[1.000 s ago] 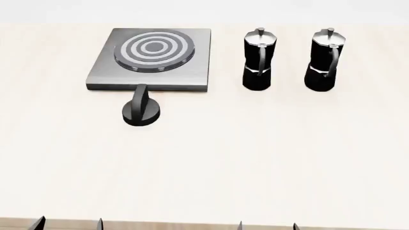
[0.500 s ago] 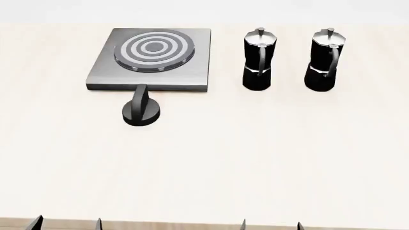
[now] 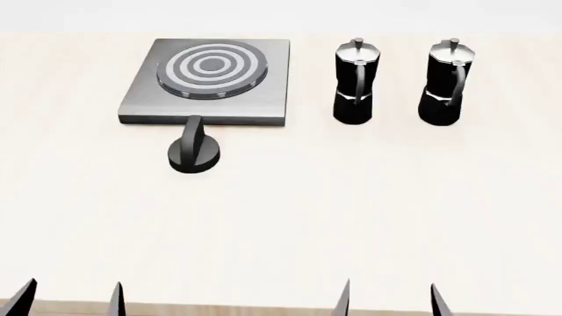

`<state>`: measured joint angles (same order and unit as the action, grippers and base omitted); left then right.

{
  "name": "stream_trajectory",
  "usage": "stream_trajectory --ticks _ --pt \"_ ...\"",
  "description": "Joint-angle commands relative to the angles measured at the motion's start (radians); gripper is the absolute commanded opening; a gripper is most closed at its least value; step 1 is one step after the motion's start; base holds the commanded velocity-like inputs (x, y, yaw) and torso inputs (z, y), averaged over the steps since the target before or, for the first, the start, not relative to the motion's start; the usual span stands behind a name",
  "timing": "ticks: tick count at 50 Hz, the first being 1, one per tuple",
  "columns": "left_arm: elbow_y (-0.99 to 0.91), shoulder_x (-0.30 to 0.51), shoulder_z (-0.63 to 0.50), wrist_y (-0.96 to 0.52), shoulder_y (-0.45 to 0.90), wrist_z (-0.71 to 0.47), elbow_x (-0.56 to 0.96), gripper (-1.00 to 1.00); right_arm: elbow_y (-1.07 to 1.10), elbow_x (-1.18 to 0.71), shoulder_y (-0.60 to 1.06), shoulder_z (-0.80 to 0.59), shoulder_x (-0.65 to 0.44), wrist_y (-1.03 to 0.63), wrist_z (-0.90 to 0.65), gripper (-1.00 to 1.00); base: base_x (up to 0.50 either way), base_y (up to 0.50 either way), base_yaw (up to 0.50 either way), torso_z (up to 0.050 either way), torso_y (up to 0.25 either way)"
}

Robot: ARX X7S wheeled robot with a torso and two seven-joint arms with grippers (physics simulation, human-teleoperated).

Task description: Turn off the stove.

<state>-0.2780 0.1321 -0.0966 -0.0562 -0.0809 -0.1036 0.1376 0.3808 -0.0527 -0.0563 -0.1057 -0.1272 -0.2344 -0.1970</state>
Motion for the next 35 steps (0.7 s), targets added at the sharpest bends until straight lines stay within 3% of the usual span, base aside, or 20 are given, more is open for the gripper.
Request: stream_trajectory --ticks 1,13,35 --pt "-0.133 0.026 -0.001 -0.050 -0.026 -0.017 0.023 1.00 0.160 0.026 -0.019 -0.024 -0.022 -0.086 -0.032 1.00 0.00 0.00 0.00 0.000 0.000" --pt "-0.281 0.051 0.010 -0.103 -0.048 -0.033 0.064 1.00 0.260 0.052 -0.032 -0.039 -0.042 -0.127 -0.056 1.00 0.00 0.00 0.00 0.000 0.000" --pt "-0.340 0.068 0.011 -0.115 -0.064 -0.054 0.094 1.00 0.267 0.083 -0.042 -0.072 -0.063 -0.086 -0.085 1.00 0.00 0.00 0.00 0.000 0.000"
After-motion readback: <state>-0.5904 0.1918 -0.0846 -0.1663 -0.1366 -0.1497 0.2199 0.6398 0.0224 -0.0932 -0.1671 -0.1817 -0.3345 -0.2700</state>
